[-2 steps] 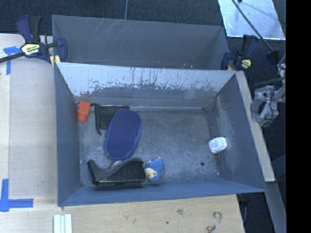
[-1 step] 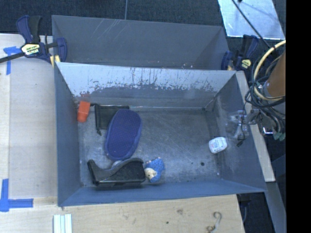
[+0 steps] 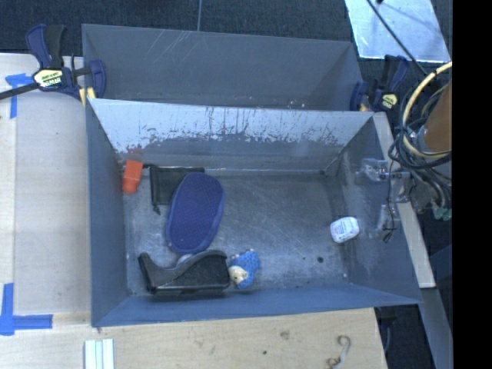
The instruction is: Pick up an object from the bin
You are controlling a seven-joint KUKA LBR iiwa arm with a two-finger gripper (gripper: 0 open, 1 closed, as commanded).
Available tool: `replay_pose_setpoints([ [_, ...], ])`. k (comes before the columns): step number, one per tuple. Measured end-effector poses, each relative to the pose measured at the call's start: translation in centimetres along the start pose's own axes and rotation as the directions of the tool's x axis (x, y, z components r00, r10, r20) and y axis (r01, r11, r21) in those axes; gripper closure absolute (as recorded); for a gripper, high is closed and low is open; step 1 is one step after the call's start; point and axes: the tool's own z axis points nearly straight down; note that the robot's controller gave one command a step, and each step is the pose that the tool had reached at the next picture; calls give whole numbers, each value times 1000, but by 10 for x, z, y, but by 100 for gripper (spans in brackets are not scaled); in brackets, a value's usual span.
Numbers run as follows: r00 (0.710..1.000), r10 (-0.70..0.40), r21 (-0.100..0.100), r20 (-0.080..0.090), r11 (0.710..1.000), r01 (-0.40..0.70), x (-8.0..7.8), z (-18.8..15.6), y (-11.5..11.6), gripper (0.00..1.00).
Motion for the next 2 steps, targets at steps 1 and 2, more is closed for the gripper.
replay_pose_setpoints([
  [1,891,-455,-5,-5,891,455,4,80,-2,0],
  [2,867,-498,-10,3,867,498,-61,145,2,0],
])
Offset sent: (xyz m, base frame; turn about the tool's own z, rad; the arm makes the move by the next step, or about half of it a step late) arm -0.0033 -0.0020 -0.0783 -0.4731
